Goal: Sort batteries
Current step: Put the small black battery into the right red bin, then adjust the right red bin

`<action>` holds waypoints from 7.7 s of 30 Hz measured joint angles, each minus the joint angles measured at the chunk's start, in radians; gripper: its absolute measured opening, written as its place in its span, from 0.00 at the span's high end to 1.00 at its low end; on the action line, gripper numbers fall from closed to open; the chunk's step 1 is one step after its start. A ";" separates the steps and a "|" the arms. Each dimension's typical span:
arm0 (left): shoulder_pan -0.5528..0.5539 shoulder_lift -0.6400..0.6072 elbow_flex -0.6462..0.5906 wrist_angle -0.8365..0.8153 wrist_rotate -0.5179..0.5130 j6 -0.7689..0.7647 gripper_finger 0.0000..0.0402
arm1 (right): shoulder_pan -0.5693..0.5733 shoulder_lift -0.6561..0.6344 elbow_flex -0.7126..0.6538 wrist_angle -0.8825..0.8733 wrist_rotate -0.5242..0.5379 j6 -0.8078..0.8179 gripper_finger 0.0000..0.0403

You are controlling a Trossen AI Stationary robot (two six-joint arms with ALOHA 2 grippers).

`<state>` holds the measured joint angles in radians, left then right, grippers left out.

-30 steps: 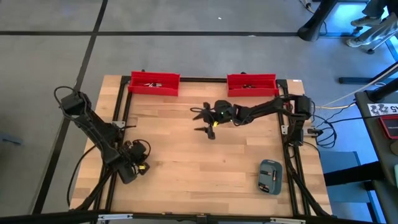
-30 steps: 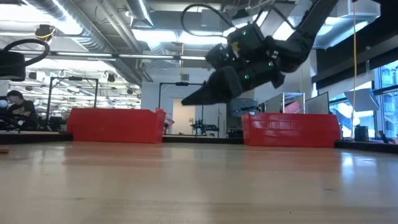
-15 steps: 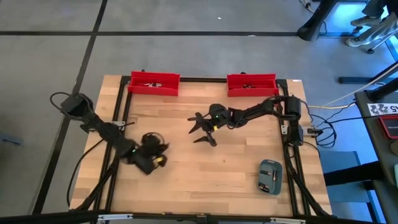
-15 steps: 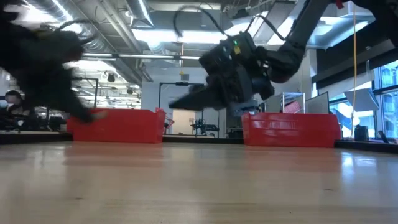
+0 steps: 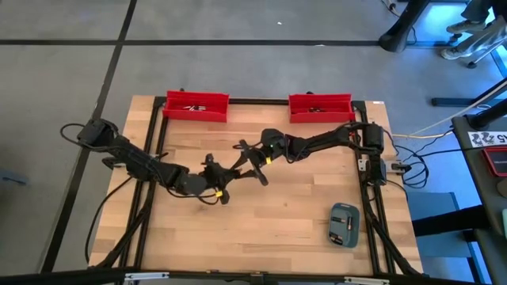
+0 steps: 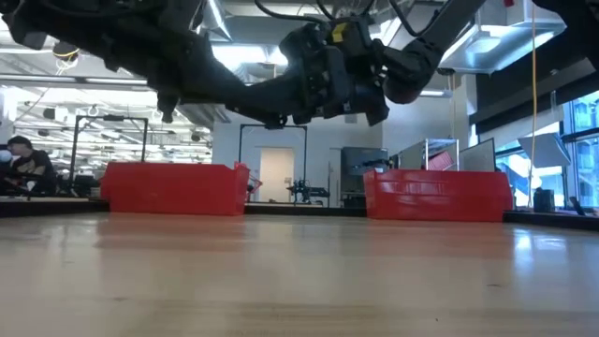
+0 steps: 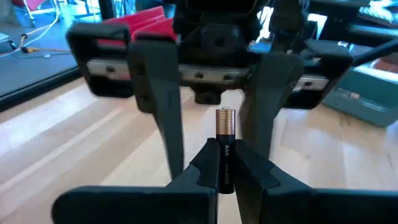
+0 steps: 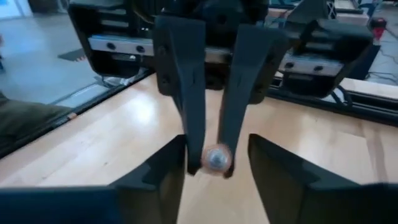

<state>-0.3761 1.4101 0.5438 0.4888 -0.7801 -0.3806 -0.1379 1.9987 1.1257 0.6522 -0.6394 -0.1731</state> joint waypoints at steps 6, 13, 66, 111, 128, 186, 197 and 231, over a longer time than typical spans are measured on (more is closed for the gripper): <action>-0.002 -0.003 0.001 -0.002 0.005 0.003 0.96 | -0.028 -0.012 0.000 -0.019 -0.073 0.038 0.68; -0.001 -0.003 0.002 -0.062 0.001 -0.051 0.96 | -0.108 -0.085 0.000 -0.181 -0.144 0.032 0.72; 0.023 -0.004 0.002 -0.356 -0.012 -0.270 0.58 | -0.598 -0.479 0.000 -1.204 0.701 -0.094 0.95; 0.146 -0.003 0.002 -0.358 -0.039 -0.209 0.59 | -0.548 -0.561 0.225 -1.621 0.641 -0.069 0.55; 0.292 -0.003 0.002 -0.350 0.077 -0.022 0.59 | -0.694 -0.524 0.092 -1.647 0.807 -0.409 0.42; 0.192 -0.003 0.002 -0.351 0.078 -0.016 0.59 | -0.478 -0.377 0.096 -1.396 0.513 0.840 0.79; 0.192 -0.003 0.002 -0.351 0.078 -0.015 0.59 | -0.452 -0.444 0.310 -1.606 0.509 0.404 0.50; 0.194 -0.003 0.002 -0.347 0.077 -0.065 0.59 | -0.002 -0.531 -0.282 -1.464 0.852 -0.075 0.64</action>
<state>-0.1825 1.4067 0.5457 0.1421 -0.7029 -0.4457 -0.1398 1.4680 0.8433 -0.8118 0.2122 -0.2478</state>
